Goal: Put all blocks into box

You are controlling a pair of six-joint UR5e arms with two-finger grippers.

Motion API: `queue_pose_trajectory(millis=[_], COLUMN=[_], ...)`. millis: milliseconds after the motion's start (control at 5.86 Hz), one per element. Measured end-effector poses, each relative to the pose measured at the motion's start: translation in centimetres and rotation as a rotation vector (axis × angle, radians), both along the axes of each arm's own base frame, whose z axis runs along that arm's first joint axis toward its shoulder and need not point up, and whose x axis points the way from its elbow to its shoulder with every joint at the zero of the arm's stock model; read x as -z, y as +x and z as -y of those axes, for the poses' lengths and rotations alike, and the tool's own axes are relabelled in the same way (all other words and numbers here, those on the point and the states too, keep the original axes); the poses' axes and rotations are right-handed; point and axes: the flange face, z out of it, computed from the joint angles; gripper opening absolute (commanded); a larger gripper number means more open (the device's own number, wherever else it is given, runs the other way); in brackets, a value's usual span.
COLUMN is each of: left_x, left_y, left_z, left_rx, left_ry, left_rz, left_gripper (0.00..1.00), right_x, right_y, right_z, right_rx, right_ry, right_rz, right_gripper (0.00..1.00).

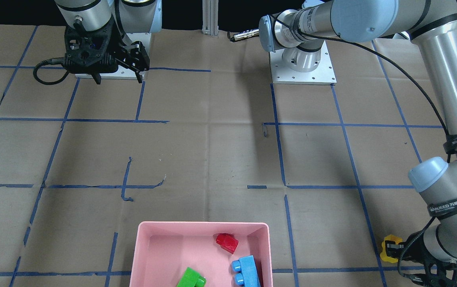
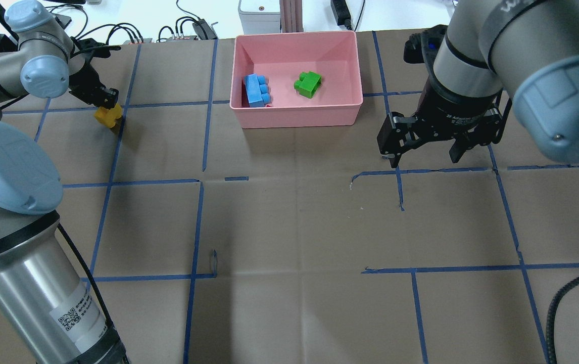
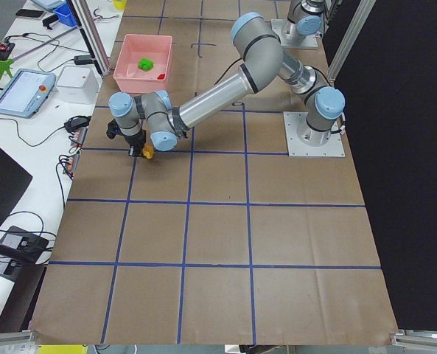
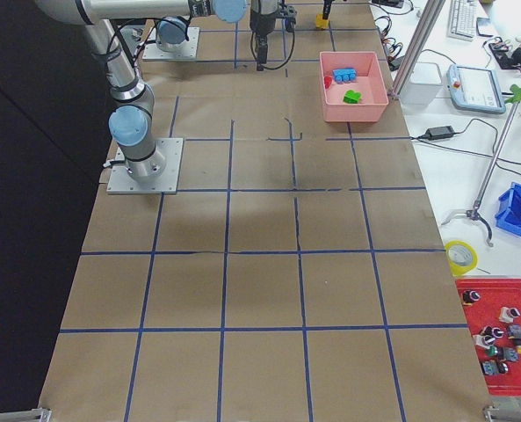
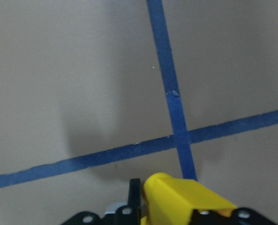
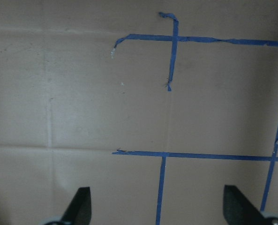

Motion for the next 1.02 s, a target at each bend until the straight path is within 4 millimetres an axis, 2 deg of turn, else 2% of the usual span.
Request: queue_pose_trajectory(millis=[341, 512, 683, 1024], left_x=[-2.3, -3.4, -6.4, -14.1], left_y=[-0.1, -0.2, -0.5, -2.2], left_z=[-0.2, -0.1, 0.1, 1.1], left_rx=[0.003, 0.005, 0.009, 0.029], left_ry=[-0.002, -0.011, -0.018, -0.009], left_rz=[0.009, 0.014, 0.016, 0.009], left_gripper=[0.00, 0.00, 0.00, 0.00], right_x=[-0.9, -2.2, -3.2, -3.0], right_y=[-0.6, -0.7, -0.8, -0.7], right_z=[-0.2, 0.0, 0.1, 0.2], right_rx=[0.005, 0.007, 0.008, 0.008], right_ry=[-0.030, -0.054, -0.069, -0.063], right_rz=[-0.043, -0.046, -0.047, -0.045], right_gripper=[1.00, 1.00, 1.00, 1.00])
